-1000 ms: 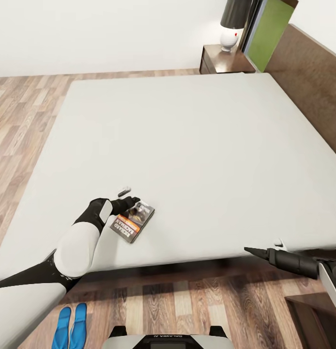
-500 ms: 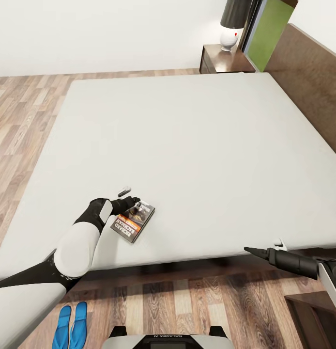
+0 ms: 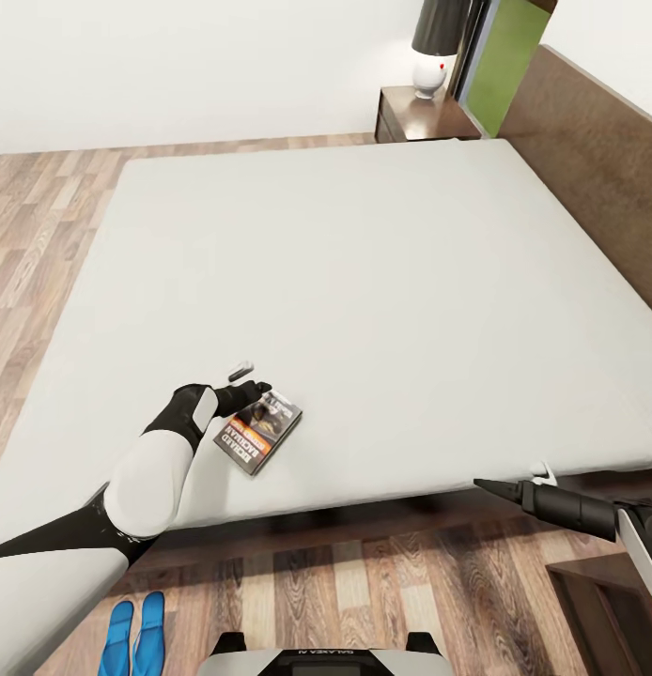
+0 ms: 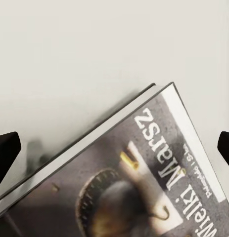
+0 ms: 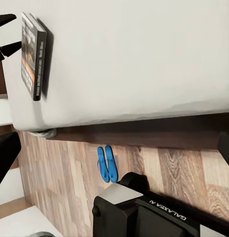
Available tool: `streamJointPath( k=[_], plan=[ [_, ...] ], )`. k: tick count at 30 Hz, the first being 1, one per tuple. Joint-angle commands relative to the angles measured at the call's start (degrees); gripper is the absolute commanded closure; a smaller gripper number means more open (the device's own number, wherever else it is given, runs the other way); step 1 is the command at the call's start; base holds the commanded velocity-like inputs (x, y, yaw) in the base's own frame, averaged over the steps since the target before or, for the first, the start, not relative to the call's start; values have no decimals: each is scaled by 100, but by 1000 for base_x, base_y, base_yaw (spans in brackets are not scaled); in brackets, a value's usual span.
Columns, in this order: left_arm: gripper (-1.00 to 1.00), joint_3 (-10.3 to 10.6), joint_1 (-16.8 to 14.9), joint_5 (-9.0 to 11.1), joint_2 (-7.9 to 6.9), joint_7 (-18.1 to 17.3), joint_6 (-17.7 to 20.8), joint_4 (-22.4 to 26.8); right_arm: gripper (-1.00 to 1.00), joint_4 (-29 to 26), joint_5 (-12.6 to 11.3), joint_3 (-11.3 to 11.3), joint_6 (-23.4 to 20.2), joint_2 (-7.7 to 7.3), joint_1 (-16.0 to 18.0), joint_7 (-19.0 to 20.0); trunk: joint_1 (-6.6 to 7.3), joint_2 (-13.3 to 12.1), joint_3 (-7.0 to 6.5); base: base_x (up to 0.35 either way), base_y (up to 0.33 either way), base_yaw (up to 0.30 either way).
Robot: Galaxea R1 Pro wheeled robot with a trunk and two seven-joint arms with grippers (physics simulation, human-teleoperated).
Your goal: In the bedroom, move the book from the bed onto either nightstand, and place the two sandals side by side next to the bed.
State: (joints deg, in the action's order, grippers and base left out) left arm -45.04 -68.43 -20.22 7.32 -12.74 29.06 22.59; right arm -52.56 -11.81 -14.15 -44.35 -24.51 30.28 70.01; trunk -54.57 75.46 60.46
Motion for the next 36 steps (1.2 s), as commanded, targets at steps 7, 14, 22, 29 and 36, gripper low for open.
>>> streamJointPath(
  k=[7,14,22,29,36],
  plan=[
    [-100,-47,-3,-61,7,-44,30,17,-100,0,-23,4,-38,-2,-1,4,0,2,3,0,0,-3],
    [-100,-48,-3,-61,9,-44,30,14,-100,0,-23,5,-38,-2,-3,4,0,2,-11,0,0,-102],
    [-100,-42,-3,-61,15,-44,30,9,-100,0,-23,0,-37,-2,-2,4,0,2,-27,0,0,-93],
    [-100,-42,-3,-61,15,-44,30,8,-100,0,-23,0,-36,-2,-1,4,0,2,-28,0,0,-4],
    [-100,-41,-3,-61,16,-44,30,8,-100,0,-23,-1,-38,-2,1,4,0,2,-28,-142,0,0]
  ],
)
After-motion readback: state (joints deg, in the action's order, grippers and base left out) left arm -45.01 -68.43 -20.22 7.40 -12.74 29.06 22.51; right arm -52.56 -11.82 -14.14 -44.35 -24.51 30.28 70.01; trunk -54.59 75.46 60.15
